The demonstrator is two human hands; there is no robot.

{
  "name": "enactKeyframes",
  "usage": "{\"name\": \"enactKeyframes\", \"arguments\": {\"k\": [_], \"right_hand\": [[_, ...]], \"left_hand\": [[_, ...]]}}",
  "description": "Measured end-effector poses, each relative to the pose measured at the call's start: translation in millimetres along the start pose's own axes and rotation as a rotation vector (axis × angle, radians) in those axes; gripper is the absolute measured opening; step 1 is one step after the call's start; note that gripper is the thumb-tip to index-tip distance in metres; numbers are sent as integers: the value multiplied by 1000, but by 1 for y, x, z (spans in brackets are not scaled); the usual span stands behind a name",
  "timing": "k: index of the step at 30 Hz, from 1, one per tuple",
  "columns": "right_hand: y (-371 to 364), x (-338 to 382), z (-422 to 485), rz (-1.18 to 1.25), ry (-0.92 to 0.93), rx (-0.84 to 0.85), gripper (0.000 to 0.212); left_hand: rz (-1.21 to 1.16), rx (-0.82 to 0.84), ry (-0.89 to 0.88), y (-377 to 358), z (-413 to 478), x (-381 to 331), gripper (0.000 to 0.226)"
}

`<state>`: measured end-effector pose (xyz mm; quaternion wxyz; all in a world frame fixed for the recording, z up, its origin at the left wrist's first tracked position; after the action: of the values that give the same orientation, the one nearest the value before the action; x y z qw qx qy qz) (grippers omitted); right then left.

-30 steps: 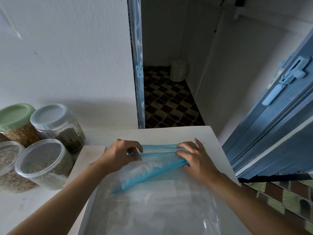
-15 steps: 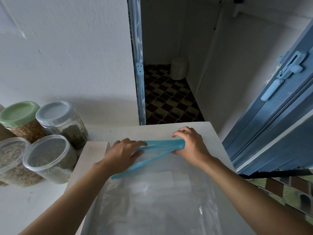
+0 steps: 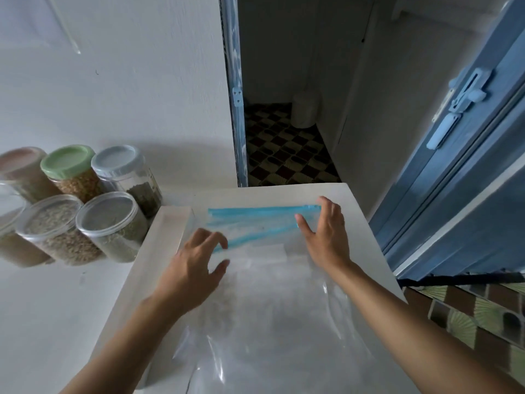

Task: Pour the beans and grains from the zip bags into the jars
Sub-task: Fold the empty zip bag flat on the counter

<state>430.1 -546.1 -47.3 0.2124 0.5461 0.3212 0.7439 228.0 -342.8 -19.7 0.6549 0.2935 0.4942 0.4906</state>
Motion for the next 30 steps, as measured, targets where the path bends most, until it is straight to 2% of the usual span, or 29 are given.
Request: {"name": "enactKeyframes", "arguments": {"k": [2, 3, 5, 6, 10, 12, 15, 19, 23, 27, 28, 30], "right_hand": [[11, -2, -20, -4, 97, -33, 32], [15, -3, -30, -34, 144, 12, 24], [19, -9, -52, -162, 186, 167, 24], [23, -13, -64, -245, 189, 222, 37], [36, -32, -99, -435, 209, 385, 119], [39, -46, -108, -483, 175, 505, 131], [47, -59, -118, -380, 149, 538, 125], [57, -63, -130, -273, 136, 566, 89], [46, -72, -139, -235, 206, 428, 86], [55, -55, -142, -183, 415, 211, 65], [60, -49, -143, -182, 493, 245, 64], [67, -39, -148, -213, 609, 457, 72]], "left_hand": [[9, 116, 31, -4, -28, -13, 20], [15, 196, 48, -8, -40, -19, 23], [35, 352, 64, -17, -60, -29, 49], [34, 408, 76, -21, -67, -34, 61], [43, 463, 129, -31, -86, -53, 89], [70, 477, 151, -34, -97, -65, 87], [55, 463, 173, -28, -106, -84, 74], [118, 504, 96, -32, -121, -103, 80], [258, 484, 11, -39, -131, -107, 78], [300, 465, 27, -43, -137, -96, 70], [315, 444, 14, -41, -136, -96, 70], [325, 422, -35, -38, -133, -101, 73]]}}
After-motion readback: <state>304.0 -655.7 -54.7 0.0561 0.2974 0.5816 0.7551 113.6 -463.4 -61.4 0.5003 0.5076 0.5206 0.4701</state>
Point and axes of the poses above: each hand's wrist, its own z-axis towards the middle knuckle, its own y-axis out of the back of the hand, x = y × z, the point moved 3 cm from there along z, towards the middle knuckle, and after that the axes turned 9 degrees about -y, right-handed, at the moved point
